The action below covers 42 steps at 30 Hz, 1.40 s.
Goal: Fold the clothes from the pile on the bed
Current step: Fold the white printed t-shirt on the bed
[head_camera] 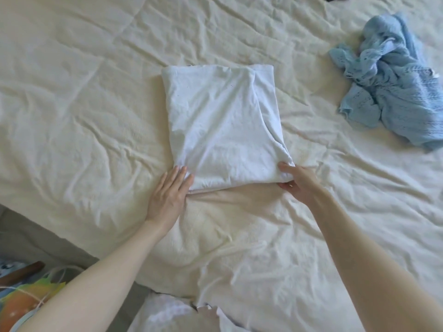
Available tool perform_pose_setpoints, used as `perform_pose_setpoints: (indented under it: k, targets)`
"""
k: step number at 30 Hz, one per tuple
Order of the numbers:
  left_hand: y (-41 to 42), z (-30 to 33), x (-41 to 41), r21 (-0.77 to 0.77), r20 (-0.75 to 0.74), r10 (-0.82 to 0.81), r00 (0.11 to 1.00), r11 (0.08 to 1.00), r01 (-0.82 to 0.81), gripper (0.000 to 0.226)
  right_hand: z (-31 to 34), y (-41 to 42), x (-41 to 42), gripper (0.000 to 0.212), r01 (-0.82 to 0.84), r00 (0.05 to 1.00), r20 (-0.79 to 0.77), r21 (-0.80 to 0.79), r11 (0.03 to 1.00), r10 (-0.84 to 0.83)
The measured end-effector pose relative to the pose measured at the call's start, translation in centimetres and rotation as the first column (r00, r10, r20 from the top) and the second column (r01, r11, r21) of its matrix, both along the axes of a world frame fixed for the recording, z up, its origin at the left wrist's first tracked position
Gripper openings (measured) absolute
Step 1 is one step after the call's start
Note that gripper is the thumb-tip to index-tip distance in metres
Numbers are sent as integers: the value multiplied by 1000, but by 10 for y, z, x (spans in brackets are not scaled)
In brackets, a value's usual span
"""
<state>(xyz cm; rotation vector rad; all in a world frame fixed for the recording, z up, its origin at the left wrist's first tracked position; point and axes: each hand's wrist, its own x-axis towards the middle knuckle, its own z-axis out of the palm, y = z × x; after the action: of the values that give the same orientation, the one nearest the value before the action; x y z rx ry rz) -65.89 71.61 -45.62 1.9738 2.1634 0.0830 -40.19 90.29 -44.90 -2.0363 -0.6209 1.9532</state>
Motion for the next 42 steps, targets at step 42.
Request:
perform_pose_setpoints:
  k: [42]
  targets:
    - [75, 3, 3, -166, 49, 28, 998, 986, -20, 56, 1, -38, -83, 56, -981, 182, 896, 191, 17, 406]
